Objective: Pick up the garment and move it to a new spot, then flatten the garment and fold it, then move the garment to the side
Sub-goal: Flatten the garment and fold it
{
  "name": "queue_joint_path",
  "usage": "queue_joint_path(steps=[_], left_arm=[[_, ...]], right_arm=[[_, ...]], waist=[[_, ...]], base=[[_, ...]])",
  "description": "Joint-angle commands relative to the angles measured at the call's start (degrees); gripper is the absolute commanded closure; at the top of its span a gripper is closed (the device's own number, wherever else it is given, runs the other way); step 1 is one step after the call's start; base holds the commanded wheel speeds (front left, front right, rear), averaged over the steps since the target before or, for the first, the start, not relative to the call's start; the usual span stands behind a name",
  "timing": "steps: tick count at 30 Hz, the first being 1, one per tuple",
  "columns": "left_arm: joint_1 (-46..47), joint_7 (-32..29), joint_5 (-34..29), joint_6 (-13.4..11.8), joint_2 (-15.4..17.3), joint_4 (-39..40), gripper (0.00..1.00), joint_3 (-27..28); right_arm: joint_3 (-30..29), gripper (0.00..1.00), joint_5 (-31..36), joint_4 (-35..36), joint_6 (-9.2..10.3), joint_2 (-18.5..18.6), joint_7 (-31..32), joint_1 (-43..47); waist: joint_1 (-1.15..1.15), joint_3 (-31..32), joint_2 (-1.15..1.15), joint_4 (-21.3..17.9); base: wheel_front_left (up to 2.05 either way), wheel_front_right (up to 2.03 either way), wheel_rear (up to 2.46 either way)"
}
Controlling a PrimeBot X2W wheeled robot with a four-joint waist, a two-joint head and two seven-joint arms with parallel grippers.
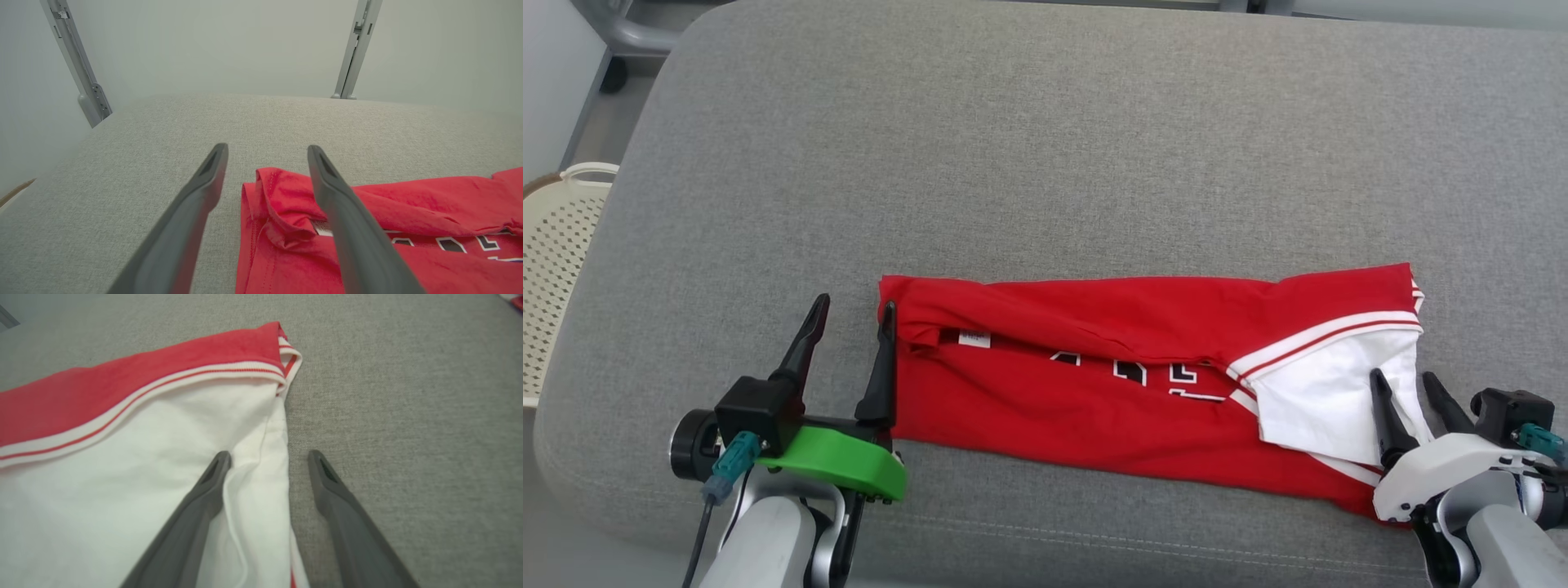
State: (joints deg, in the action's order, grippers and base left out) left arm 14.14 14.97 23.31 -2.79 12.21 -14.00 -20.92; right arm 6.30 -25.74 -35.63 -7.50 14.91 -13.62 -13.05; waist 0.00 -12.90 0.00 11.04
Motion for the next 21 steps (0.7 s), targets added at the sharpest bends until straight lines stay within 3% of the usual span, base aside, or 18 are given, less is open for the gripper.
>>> queue_joint_path(steps=[1,9,21], left_arm=[[0.95,0.19,-0.65,0.3,-0.09,-0.19,0.0,0.35],[0.78,0.19,-1.43,0.75,-0.68,-0.12,0.0,1.87],[0.85,0.19,-2.78,1.71,-1.54,-0.04,0.0,3.33]], right_arm=[[1.57,1.0,-1.08,-1.19,0.01,-0.47,0.87,0.38],[4.8,1.0,-5.87,-0.23,0.1,1.98,-0.05,-0.8],[-7.41,1.0,-6.28,-1.7,0.09,8.74,-1.59,0.57]], waist=[[0.0,-0.06,0.0,-0.35],[0.0,-0.3,0.0,-2.12],[0.0,-0.79,0.0,-5.55]], base=[[0.0,0.0,0.0],[0.0,0.0,0.0],[0.0,0.0,0.0]])
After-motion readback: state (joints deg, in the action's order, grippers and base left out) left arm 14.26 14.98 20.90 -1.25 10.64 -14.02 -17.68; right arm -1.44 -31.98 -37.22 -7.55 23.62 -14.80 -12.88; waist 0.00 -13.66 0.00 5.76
